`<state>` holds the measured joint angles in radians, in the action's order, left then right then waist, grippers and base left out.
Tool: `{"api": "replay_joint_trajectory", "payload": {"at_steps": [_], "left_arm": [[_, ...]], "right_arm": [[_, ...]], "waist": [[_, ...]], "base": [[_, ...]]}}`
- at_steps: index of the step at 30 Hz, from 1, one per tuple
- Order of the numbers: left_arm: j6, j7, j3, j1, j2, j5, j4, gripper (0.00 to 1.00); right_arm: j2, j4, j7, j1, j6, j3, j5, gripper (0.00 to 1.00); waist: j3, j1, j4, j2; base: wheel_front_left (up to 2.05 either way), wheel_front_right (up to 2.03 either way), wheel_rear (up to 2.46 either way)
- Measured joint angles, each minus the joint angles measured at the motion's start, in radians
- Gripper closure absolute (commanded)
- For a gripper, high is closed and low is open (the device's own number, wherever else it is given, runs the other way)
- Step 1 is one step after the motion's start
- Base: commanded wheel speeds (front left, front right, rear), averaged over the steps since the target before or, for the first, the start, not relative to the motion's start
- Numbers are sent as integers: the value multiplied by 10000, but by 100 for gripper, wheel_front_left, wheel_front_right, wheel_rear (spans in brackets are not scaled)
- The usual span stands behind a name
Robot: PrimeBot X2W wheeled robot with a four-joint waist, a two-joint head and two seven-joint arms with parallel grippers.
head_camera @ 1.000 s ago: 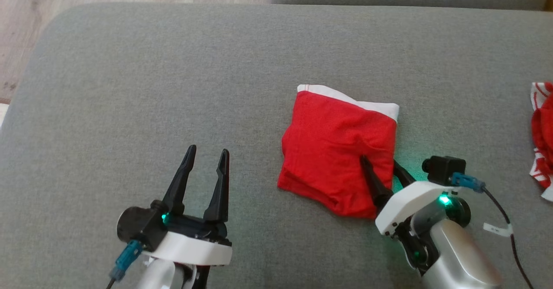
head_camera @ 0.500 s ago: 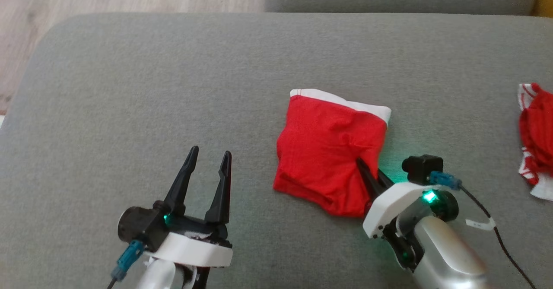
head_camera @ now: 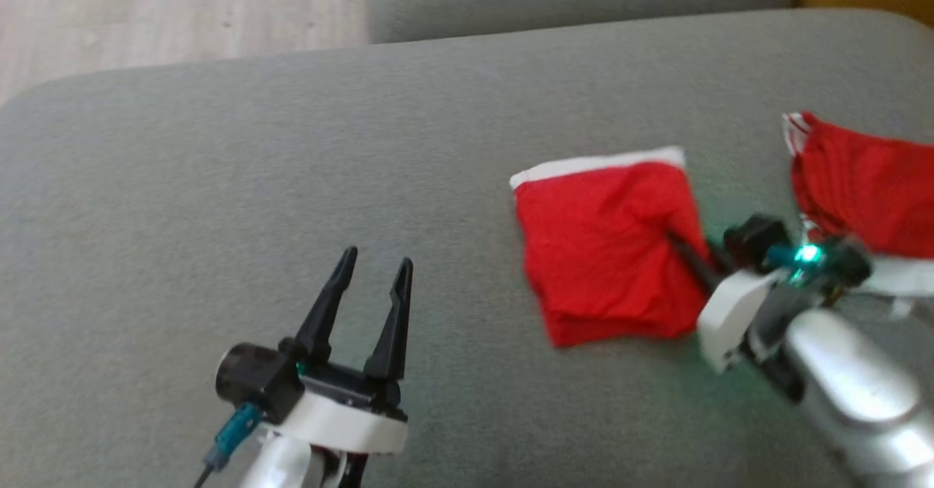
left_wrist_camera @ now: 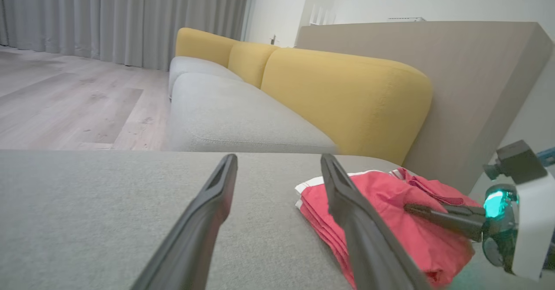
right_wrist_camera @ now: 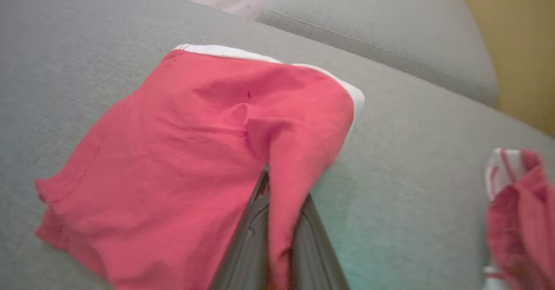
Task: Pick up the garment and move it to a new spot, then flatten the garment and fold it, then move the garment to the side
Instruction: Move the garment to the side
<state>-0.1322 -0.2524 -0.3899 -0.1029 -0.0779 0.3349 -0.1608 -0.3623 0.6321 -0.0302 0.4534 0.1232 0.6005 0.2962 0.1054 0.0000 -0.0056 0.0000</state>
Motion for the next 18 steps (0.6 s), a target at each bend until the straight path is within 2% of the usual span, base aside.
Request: {"api": "replay_joint_trajectory", "payload": {"at_steps": [3, 8, 18], "left_arm": [[0, 0, -31, -390, -4, 0, 10, 0], [0, -13, -61, -1144, 33, 2, 48, 0], [0, -13, 115, -1211, -12, 63, 35, 0]], "right_arm": [[-895, -562, 393, 566, 0, 435, 88, 100], [-2318, -1101, 836, 1505, 0, 527, 407, 100], [-4149, -1300, 1425, 1748, 0, 330, 1170, 100]], "waist": [[156, 0, -336, 0], [642, 1, -791, 0], [1653, 2, -1268, 0]], "base": [[0, 0, 0], [0, 0, 0], [0, 0, 0]]}}
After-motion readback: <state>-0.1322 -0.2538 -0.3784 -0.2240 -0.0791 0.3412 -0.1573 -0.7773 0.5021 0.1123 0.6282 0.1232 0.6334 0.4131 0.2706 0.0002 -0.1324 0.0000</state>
